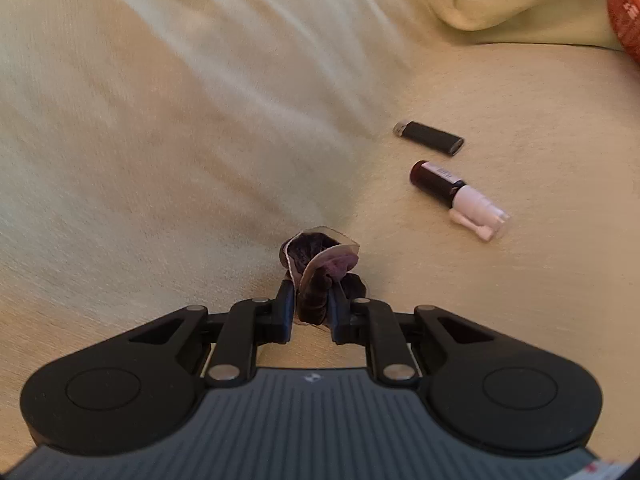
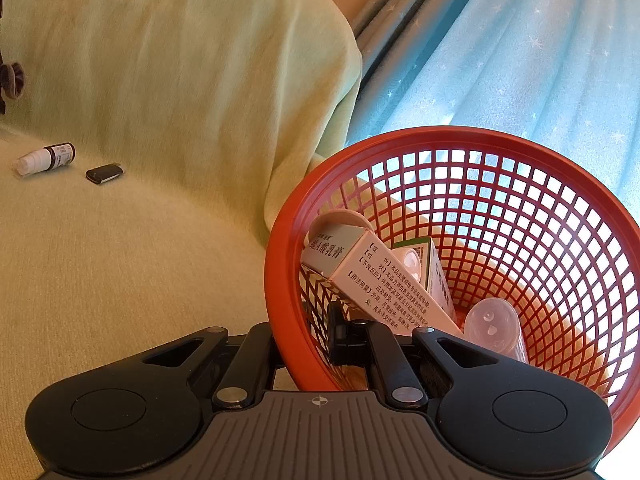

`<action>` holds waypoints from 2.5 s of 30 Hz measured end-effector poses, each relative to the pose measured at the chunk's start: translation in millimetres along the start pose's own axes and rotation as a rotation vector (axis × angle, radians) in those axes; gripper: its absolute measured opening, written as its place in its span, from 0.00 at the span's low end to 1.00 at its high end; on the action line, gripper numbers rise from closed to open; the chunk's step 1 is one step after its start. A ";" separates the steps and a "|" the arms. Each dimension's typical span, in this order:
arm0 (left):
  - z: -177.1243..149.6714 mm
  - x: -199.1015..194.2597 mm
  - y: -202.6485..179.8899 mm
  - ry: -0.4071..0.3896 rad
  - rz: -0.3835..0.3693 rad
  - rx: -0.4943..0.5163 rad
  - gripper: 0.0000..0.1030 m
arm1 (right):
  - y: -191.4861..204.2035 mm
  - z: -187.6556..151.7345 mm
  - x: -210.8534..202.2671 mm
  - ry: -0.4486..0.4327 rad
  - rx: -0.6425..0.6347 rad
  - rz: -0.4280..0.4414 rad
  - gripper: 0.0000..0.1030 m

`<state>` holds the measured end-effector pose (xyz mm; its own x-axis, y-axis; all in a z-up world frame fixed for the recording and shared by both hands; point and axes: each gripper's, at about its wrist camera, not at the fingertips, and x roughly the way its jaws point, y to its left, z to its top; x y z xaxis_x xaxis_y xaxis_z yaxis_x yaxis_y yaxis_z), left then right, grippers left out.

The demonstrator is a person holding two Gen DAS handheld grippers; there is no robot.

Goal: Organize objects
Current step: 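Return the left gripper to the dark crumpled wrapper and grasp it, then carry the wrapper with the left gripper and release it into the wastebasket, then move the open left gripper to the dark-capped white vial and grasp it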

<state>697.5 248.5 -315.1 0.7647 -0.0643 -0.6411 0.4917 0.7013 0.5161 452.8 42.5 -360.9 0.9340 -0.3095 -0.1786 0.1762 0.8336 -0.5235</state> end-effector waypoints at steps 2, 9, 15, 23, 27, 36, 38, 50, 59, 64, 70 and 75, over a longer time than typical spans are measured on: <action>2.7 -9.1 -3.0 -0.020 -0.003 0.020 0.13 | 0.4 0.2 0.1 0.000 0.000 0.000 0.03; 21.2 -46.0 -12.7 -0.100 -0.018 0.071 0.13 | 0.3 0.1 -0.2 0.000 0.000 0.000 0.03; 43.2 -77.3 -28.9 -0.180 -0.057 0.102 0.13 | -0.2 0.4 -0.3 -0.001 0.001 0.001 0.03; 78.0 -113.7 -68.8 -0.297 -0.156 0.172 0.13 | -0.4 1.0 0.0 -0.001 0.002 0.000 0.03; 93.8 -132.6 -84.8 -0.348 -0.195 0.205 0.13 | -0.6 1.1 -0.1 -0.002 0.003 0.000 0.03; 134.0 -152.5 -121.1 -0.437 -0.290 0.264 0.13 | 0.3 2.4 0.5 -0.003 0.006 0.000 0.03; 144.7 -155.6 -131.2 -0.457 -0.318 0.272 0.13 | 0.0 2.4 0.5 -0.003 0.007 0.001 0.03; 190.6 -154.2 -197.5 -0.500 -0.430 0.359 0.14 | -0.4 2.7 -0.1 -0.004 0.012 0.001 0.03; 211.3 -125.1 -236.2 -0.520 -0.441 0.410 0.33 | 0.5 4.9 2.4 -0.003 0.019 0.005 0.02; 212.2 -122.5 -230.5 -0.527 -0.429 0.381 0.49 | 0.6 5.5 2.6 -0.004 0.021 0.004 0.02; 196.8 -128.3 -202.7 -0.493 -0.392 0.354 0.49 | 1.3 5.9 3.3 -0.004 0.022 0.003 0.02; 179.2 -124.7 -169.6 -0.447 -0.343 0.297 0.49 | 1.1 5.4 2.6 -0.005 0.023 0.002 0.03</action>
<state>593.4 10.3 -220.9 0.6119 -0.5855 -0.5318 0.7848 0.3657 0.5004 457.1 45.1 -357.5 0.9359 -0.3054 -0.1757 0.1812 0.8448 -0.5035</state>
